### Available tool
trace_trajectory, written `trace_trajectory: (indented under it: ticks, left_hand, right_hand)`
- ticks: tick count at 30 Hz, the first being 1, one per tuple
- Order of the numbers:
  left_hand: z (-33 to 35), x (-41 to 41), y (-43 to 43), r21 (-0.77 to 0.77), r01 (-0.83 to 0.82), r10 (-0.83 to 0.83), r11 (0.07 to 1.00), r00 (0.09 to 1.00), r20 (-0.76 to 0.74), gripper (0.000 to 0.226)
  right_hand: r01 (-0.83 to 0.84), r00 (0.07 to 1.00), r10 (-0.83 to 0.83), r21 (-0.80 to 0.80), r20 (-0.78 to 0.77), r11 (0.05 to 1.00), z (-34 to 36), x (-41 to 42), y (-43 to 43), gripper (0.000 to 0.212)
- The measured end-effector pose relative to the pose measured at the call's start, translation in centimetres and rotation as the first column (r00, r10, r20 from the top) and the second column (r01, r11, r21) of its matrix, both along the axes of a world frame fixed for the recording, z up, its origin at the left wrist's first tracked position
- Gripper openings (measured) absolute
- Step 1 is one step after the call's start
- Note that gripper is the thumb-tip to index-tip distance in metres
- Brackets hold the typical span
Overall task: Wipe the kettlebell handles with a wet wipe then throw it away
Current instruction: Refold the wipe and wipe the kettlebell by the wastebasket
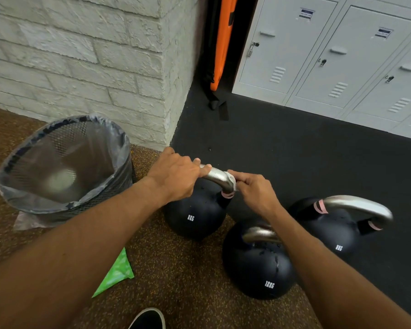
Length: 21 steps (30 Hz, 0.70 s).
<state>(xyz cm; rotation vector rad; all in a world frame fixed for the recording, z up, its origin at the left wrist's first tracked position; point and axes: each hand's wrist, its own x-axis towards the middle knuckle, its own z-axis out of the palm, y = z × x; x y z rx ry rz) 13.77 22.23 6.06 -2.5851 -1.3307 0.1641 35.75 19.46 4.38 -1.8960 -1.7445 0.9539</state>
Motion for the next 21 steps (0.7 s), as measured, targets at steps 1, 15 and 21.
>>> trace_trajectory:
  ticks: [1,15,21]
  left_hand:
    - [0.0,0.0,0.0,-0.005,-0.005,0.005,1.000,1.000,0.000,0.058]
    - [-0.2,0.7,-0.4,-0.023,-0.084,0.084,0.996,0.996,-0.022,0.058]
    - [-0.4,0.6,-0.4,-0.022,-0.081,0.081,0.996,0.996,-0.031,0.060]
  right_hand:
    - [-0.002,0.999,0.000,0.053,0.046,0.999,0.0,-0.4,-0.7,0.041]
    - [0.052,0.986,-0.073,0.138,0.152,0.989,-2.4,-7.0,-5.3,0.058]
    - [0.042,0.975,-0.085,0.205,0.205,0.978,-1.5,-6.4,-4.6,0.049]
